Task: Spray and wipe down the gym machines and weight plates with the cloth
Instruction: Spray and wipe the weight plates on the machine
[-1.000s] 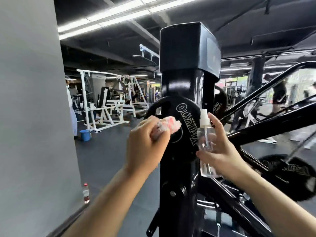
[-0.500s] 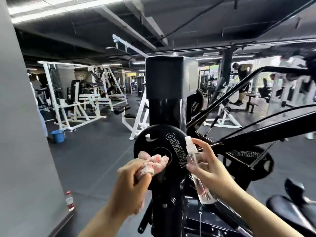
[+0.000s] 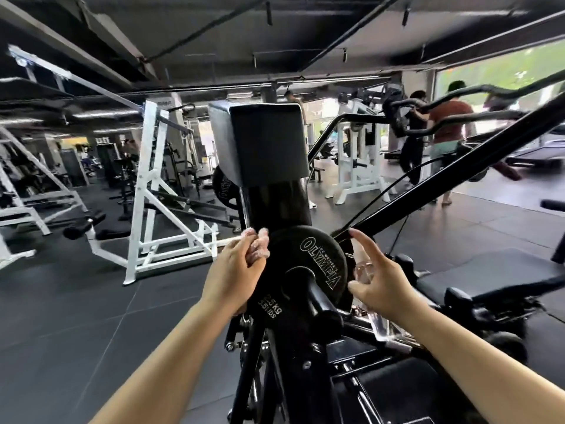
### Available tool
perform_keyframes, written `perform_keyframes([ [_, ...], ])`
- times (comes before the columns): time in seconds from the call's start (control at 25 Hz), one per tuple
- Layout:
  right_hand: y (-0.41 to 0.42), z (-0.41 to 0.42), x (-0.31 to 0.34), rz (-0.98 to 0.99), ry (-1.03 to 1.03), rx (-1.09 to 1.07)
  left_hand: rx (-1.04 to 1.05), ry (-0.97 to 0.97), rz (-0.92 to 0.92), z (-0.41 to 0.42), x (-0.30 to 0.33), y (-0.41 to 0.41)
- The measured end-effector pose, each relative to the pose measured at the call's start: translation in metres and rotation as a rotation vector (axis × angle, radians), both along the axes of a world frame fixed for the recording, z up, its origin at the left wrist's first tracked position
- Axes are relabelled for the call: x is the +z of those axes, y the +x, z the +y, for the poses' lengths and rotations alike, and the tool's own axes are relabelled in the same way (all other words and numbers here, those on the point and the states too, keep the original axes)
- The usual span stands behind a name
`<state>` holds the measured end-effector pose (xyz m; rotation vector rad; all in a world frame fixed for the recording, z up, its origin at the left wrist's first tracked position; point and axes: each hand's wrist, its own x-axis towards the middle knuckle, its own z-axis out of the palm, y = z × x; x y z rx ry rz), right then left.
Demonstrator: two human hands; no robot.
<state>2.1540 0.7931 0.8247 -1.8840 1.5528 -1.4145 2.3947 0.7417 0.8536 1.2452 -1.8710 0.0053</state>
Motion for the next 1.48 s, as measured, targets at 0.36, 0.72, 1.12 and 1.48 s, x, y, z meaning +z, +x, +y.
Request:
perform_keyframes([
  [0.36, 0.022, -0.012, 0.002, 0.125, -0.013, -0.017, 0.076, -0.051, -0.141, -0.012, -0.007, 0.002],
  [0.72, 0.011, -0.01, -0.028, 0.052, -0.03, -0.124, 0.092, 0.276, 0.239, 0.012, -0.054, 0.016],
  [1.12, 0.019, 0.005, -0.022, 0.033, -0.013, -0.09, -0.017, 0.481, 0.58, 0.01, -0.056, 0.038],
  [1.48, 0.014, 0.018, -0.034, 0.206, 0.127, -0.048, -0.128, 0.467, 0.687, 0.007, -0.032, 0.03],
])
